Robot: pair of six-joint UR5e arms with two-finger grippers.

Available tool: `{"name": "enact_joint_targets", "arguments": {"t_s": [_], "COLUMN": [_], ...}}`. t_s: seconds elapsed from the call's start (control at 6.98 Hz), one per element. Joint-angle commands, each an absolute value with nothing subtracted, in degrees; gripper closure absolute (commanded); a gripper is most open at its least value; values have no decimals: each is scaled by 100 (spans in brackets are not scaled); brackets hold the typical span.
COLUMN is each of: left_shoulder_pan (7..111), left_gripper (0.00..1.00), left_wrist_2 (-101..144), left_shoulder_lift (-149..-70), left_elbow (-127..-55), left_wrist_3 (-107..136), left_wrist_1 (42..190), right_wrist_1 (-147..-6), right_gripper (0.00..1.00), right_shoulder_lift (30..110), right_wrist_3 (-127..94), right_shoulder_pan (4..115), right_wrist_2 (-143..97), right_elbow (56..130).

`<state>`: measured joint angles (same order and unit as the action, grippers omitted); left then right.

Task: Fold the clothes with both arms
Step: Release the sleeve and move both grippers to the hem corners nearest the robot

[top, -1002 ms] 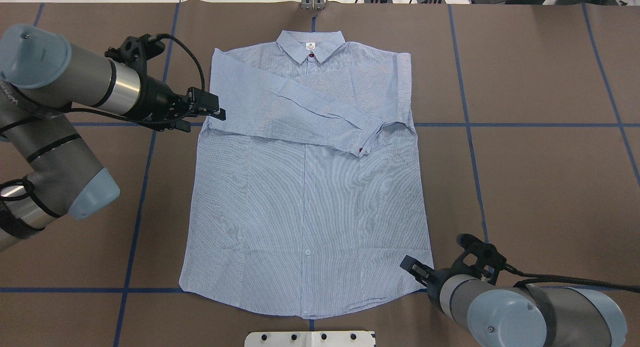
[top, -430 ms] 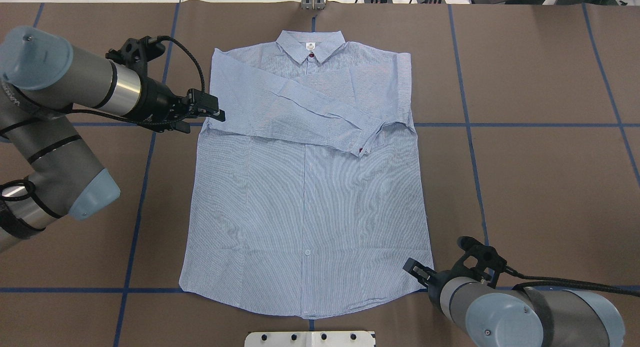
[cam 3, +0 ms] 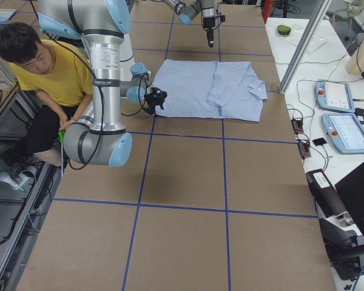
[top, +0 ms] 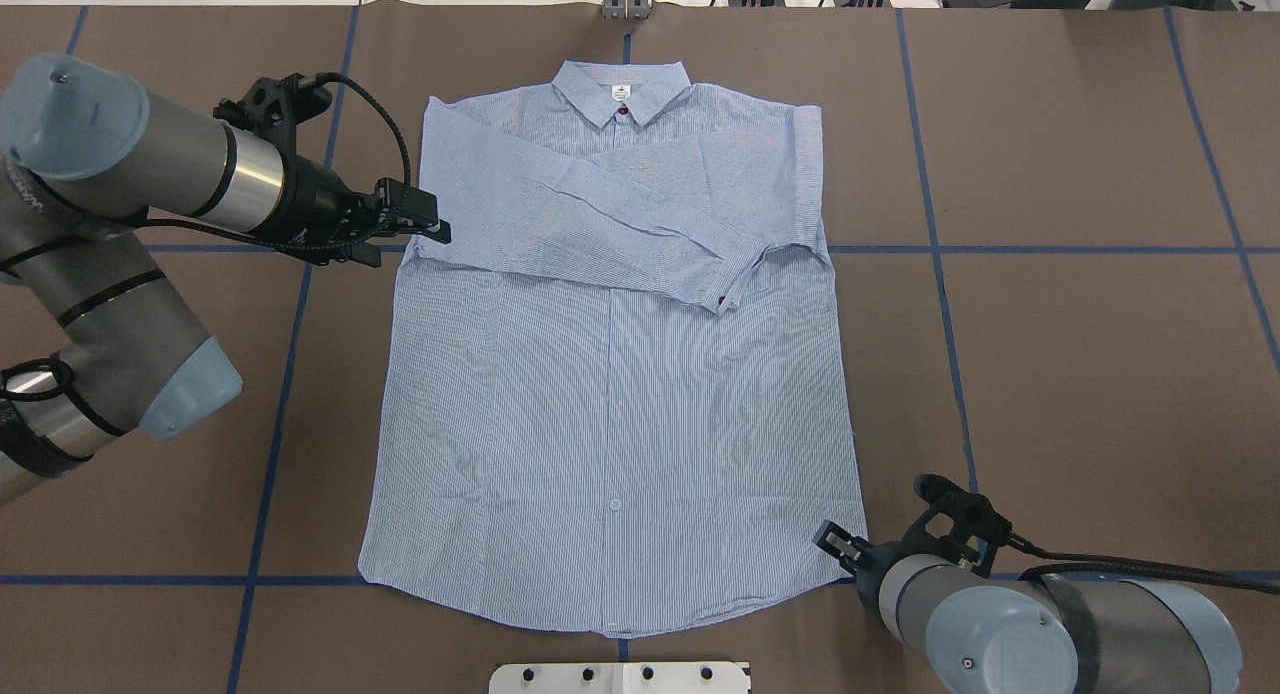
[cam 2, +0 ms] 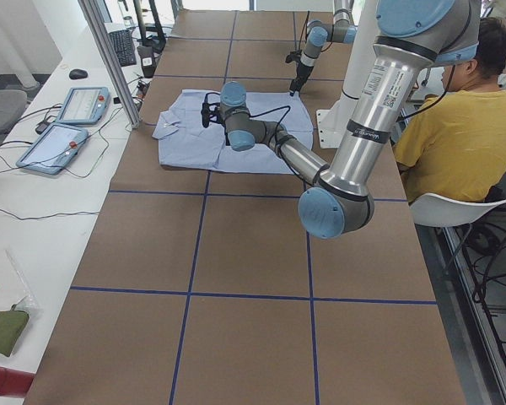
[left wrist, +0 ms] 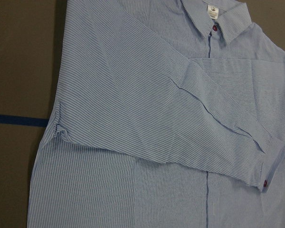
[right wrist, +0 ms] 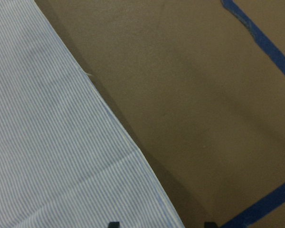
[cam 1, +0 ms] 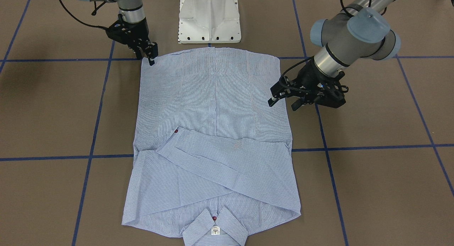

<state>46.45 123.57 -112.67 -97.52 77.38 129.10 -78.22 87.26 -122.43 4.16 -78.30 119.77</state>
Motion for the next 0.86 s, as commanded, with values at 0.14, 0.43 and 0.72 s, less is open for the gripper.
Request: {"name": "enact_joint_targets", "arguments": {"t_s": [0.14, 0.43, 0.72], "left_shoulder_pan": [4641, 4579, 3758], "left_gripper": [0, 0, 0], "left_wrist_2": [12357, 12035, 11527], "left_shoulder_lift": [-11276, -11015, -10453], "left_elbow": [-9756, -9860, -10534], "left_wrist_3": [7813, 8260, 8855], "left_wrist_1": [12911, 12876, 12894], "right_wrist_1": [-7822, -7814, -7822], "right_gripper": [100, 100, 100], "right_shoulder_lift": [8754, 8797, 8920], "right_wrist_3": [-12340, -12314, -12287], "right_shoulder_pan": [422, 474, 623], "right_wrist_2": [-7840, -7866, -7901], "right_elbow": [11979, 12101, 12365]}}
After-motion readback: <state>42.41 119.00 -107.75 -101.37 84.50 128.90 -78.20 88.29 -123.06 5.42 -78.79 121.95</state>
